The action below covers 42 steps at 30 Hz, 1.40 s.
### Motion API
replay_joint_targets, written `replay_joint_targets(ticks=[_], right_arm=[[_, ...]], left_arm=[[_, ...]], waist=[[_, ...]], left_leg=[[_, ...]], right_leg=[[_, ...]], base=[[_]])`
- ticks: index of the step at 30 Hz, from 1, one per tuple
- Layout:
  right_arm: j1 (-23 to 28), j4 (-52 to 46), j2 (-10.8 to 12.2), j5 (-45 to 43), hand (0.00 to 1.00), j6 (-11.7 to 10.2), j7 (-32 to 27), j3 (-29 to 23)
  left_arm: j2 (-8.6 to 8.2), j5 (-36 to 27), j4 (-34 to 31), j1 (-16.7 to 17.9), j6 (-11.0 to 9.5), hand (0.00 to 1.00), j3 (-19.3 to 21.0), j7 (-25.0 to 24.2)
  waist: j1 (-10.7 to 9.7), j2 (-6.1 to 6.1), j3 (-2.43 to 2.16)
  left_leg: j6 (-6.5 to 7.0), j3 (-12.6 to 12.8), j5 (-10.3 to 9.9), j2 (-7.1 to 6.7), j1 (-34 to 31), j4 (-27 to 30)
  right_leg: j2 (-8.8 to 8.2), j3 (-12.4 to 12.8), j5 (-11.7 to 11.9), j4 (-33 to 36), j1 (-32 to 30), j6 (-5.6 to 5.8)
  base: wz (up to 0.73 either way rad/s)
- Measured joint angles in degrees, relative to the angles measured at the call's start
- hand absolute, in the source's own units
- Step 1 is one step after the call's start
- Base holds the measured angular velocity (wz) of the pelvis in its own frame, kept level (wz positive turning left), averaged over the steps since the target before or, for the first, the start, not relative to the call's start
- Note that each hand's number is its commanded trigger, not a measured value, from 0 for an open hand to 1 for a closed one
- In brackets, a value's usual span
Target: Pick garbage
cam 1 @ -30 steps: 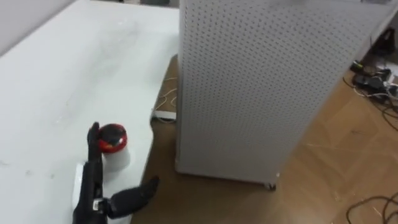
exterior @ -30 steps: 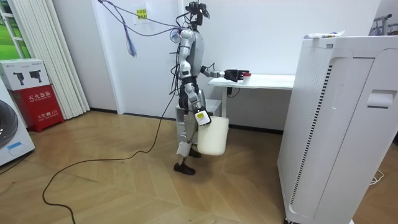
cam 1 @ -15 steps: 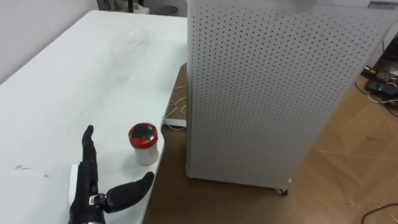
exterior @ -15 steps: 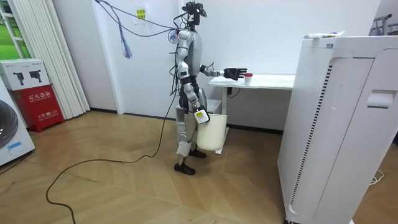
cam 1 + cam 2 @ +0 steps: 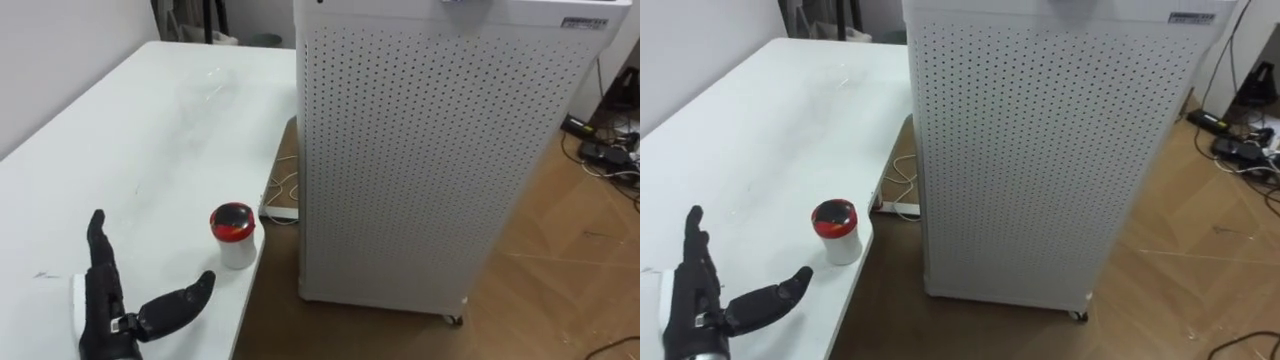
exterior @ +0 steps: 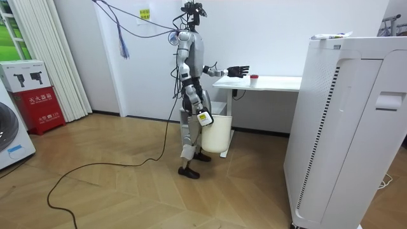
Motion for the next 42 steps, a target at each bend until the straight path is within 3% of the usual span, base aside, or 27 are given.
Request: replay_joint_targets(ticks=[14,23,37,42], right_arm=[[-0.1,-0.2,0.5,1.0,1.0,0.1,0.2,0.2],[-0.4,-0.6,0.9,0.0,1.0,0.0,0.5,0.1],[-0.5,-1.4,1.0,-0.2,1.0,0.0,0.9,0.0],[-0.4,-1.7,1.0,-0.2,1.0,0.0,1.1,0.0]], left_arm=[[-0.47,-2.2,1.5,-1.0,0.8,0.0,-1.0,-0.3],[-2.47,-2.3,2.4,-2.9,1.2,0.0,-2.3,-2.8],[-2.69,-0.8,2.1,-3.7,1.2,0.0,-4.8,-7.0],[-2.7,0.6,2.0,-5.0,1.2,0.0,-4.8,-7.1]], waist=[[-0.1,-0.68,0.65],[-1.7,-0.95,0.81],[-2.6,-0.86,0.57],[-3.0,-0.33,0.2]], left_leg=[[-0.01,0.1,0.0,0.09,-0.2,-0.7],[0.02,0.1,0.0,0.12,-0.3,-0.8],[0.02,0.1,0.0,0.14,-1.2,-0.5],[0.02,0.2,0.0,0.21,-1.3,-0.6]], right_leg=[[0.0,-1.3,0.0,-0.2,-0.3,0.0],[0.0,-1.2,0.0,-0.2,-0.4,0.0],[0.0,-1.3,0.0,-0.1,-1.6,0.0],[-0.01,-1.2,0.0,0.5,-2.1,0.0]], base=[[0.0],[-0.01],[0.0],[-0.04]])
